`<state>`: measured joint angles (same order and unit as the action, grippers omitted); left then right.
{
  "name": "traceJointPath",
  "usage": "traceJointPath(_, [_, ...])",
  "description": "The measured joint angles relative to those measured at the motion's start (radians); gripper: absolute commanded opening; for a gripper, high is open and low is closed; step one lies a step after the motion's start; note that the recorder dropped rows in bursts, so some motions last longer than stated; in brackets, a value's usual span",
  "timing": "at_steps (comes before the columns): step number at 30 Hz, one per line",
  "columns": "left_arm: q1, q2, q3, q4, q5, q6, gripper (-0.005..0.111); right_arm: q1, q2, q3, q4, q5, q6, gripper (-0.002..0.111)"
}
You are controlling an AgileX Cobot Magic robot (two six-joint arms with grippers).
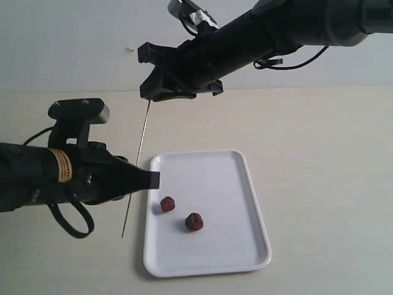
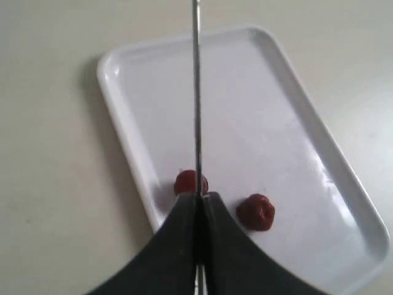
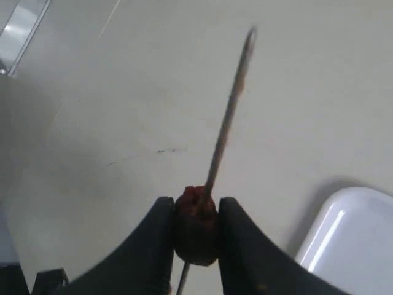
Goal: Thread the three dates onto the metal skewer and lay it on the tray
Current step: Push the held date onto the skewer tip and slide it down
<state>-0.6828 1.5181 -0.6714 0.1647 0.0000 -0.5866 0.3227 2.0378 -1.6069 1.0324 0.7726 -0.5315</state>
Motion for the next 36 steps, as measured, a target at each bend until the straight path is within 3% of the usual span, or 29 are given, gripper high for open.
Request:
traceJointPath(12, [0.038,0.0,-0.01,0.018,-0.066,-0.004,0.0,0.002,0.0,0.0,-0.002,0.032,-0.011,0.025])
traceJointPath(16, [0.04,0.0,-0.01,0.018,-0.085,-0.004,0.0,0.002,0.0,0.0,-0.004,0.064,-0.022,0.037])
traceJointPath(22, [0.043,0.0,-0.012,0.018,-0.093,-0.005,0.0,0.002,0.002,0.005,-0.015,0.105,-0.03,0.07])
traceJointPath(24, [0.043,0.0,-0.012,0.018,-0.082,-0.001,0.0,0.002,0.002,0.005,-0.015,0.105,-0.03,0.075])
traceJointPath(36, [0.043,0.0,-0.012,0.018,0.116,0.081,0.0,-0.06,-0.076,0.005,-0.181,0.017,-0.005,0.075])
